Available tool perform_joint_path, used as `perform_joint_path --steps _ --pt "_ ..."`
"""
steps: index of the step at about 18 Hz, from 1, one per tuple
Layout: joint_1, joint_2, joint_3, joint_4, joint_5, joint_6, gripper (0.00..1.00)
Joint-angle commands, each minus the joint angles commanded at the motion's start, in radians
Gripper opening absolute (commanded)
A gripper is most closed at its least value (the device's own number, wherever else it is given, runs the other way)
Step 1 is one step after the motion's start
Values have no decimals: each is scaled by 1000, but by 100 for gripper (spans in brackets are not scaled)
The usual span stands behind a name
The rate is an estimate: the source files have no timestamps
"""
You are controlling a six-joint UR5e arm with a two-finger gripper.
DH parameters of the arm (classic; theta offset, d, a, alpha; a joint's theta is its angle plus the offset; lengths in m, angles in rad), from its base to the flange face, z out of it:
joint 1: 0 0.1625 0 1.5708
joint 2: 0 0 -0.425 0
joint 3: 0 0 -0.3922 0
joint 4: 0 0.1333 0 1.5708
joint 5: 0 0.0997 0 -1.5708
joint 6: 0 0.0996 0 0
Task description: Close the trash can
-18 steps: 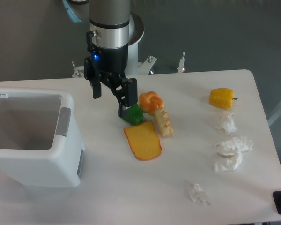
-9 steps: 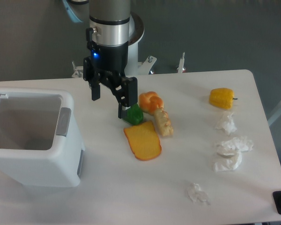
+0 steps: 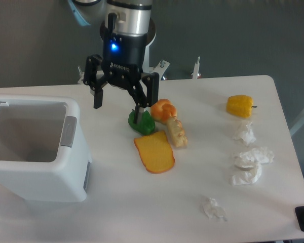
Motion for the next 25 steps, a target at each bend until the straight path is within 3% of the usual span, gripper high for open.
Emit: perform_joint_path --steps 6,15,19,25 --pt "-37 40 -8 -2 -43 -87 100" --pt "-66 45 -15 -2 -438 -262 100" --pt "-86 45 -15 0 -506 -282 100" --pt "-161 41 -14 2 -515 -282 100"
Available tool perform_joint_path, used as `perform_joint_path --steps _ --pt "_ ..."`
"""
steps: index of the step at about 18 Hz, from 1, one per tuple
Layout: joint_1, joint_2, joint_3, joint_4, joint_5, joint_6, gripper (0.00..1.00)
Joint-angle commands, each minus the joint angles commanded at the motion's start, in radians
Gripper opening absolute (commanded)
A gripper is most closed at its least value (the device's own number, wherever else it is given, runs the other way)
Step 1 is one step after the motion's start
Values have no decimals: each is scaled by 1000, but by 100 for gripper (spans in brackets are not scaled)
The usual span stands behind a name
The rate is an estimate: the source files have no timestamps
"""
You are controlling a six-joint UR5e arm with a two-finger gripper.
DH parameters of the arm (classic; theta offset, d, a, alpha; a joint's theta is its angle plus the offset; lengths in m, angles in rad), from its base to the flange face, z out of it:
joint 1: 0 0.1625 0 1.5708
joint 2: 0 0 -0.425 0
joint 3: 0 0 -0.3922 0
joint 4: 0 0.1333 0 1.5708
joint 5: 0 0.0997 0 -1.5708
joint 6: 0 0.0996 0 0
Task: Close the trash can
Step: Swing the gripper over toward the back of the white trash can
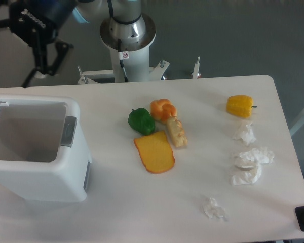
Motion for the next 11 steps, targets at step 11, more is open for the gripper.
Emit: perform_joint_path --steps 11 --pt "-71 -18 3 2 -199 8 100"
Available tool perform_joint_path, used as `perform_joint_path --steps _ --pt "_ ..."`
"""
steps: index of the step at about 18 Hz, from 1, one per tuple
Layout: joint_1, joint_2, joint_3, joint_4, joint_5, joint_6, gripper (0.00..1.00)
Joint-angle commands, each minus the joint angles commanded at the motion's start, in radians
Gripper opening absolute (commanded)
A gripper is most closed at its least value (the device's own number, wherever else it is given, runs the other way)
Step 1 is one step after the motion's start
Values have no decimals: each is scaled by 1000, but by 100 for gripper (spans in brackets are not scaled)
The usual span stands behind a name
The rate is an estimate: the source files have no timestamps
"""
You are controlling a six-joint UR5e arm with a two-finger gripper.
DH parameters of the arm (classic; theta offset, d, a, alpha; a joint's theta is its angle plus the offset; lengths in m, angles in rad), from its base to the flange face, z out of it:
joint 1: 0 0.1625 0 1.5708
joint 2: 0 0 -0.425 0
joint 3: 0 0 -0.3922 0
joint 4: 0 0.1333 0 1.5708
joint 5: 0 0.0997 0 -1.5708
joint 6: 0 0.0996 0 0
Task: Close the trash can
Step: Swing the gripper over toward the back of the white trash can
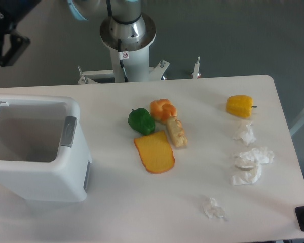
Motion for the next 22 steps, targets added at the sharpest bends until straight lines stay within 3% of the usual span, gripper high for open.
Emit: perform_joint_path --steps 7,22 --pt "-57 -6 -2 2 -19 -6 100" --pt "-158 -81 -3 3 -31 30 100"
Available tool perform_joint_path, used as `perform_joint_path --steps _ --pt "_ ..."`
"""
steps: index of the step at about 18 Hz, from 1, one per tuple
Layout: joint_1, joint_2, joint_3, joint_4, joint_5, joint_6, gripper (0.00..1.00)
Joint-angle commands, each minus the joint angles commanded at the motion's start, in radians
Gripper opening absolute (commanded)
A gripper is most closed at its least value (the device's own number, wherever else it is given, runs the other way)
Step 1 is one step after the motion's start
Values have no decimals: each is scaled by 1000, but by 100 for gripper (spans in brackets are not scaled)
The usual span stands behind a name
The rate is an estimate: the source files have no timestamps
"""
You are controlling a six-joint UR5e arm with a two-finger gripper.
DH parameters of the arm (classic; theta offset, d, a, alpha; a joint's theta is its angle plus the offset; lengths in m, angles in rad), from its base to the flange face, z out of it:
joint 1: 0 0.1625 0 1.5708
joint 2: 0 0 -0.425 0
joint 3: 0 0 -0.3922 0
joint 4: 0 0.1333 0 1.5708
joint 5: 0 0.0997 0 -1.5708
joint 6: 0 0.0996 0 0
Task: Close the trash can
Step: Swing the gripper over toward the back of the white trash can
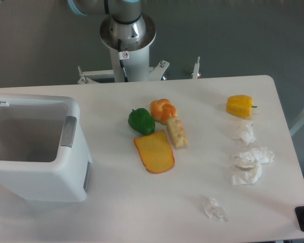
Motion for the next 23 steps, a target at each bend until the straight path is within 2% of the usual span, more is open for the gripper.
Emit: perform_joint_path --steps 2,23 --pt "-8 -6 2 0 0 37 100" --pt "-29 -22 -21 0 12 35 100"
